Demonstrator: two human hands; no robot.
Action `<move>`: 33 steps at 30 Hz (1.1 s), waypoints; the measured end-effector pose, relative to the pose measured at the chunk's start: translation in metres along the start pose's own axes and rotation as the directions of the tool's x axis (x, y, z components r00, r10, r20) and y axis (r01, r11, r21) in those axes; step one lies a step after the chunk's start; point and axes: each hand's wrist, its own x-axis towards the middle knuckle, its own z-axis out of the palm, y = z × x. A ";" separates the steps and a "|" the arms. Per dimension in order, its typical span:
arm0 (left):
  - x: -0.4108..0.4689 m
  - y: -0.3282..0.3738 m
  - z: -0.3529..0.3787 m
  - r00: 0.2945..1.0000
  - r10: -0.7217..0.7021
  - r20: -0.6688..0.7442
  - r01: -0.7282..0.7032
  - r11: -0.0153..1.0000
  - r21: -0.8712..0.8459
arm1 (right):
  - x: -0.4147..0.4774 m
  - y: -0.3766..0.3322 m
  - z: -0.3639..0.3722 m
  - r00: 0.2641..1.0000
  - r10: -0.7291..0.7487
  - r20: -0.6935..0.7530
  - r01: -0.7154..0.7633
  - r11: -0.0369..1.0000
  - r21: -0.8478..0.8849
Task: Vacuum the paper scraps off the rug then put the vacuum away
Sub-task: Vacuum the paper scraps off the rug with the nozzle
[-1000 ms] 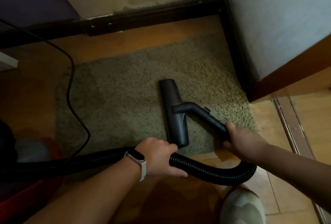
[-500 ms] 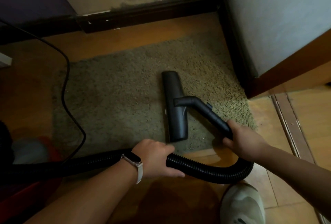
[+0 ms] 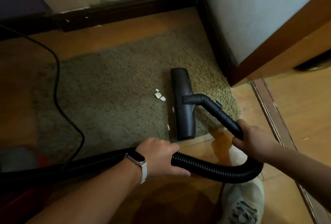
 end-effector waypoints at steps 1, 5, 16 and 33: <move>-0.001 0.000 0.000 1.000 0.000 -0.010 0.000 1.000 0.005 | 0.000 -0.002 0.001 1.000 -0.001 0.008 0.002 1.000 -0.005; -0.005 -0.007 0.002 0.999 -0.049 0.021 0.049 0.999 -0.001 | 0.014 -0.015 0.004 0.993 -0.043 0.111 0.049 0.997 -0.052; -0.009 -0.021 -0.001 0.984 -0.171 0.055 0.173 0.985 -0.026 | 0.065 -0.054 -0.003 0.968 -0.170 0.183 0.209 0.952 -0.224; -0.020 -0.030 -0.009 0.952 -0.305 0.005 0.305 0.952 -0.030 | 0.101 -0.079 -0.028 0.987 -0.146 0.059 0.154 0.973 -0.173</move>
